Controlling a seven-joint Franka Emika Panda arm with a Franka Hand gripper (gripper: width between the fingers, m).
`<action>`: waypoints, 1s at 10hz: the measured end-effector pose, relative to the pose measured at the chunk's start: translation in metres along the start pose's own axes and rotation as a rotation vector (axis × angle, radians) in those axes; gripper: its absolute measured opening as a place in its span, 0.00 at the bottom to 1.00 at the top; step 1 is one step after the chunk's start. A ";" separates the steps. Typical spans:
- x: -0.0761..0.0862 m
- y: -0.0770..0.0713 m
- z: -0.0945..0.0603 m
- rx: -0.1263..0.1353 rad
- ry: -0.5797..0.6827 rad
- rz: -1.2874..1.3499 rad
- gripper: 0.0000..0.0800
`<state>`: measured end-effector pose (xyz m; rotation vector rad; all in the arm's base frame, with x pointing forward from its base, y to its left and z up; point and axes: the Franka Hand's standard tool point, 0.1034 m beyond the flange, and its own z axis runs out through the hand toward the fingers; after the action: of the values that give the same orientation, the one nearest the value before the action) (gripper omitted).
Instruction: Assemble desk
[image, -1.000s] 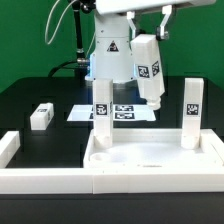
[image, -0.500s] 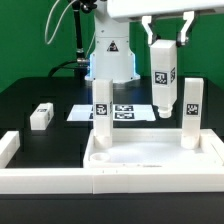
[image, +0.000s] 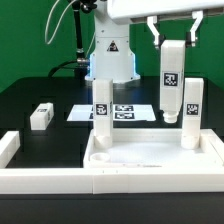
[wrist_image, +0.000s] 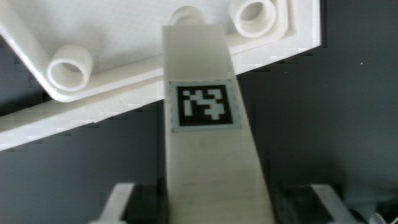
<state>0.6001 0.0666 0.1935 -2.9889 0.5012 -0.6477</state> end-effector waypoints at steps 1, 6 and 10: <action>-0.002 -0.024 0.002 0.029 0.065 -0.092 0.36; -0.007 -0.051 0.015 0.086 0.153 -0.216 0.36; -0.020 -0.050 0.027 0.085 0.140 -0.211 0.36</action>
Offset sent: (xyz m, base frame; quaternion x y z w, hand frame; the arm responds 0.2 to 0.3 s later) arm -0.0019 0.0132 -0.0075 -0.0053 0.0988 -0.0561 0.9935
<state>0.6091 0.1196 0.1662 -2.9538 0.1584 -0.8748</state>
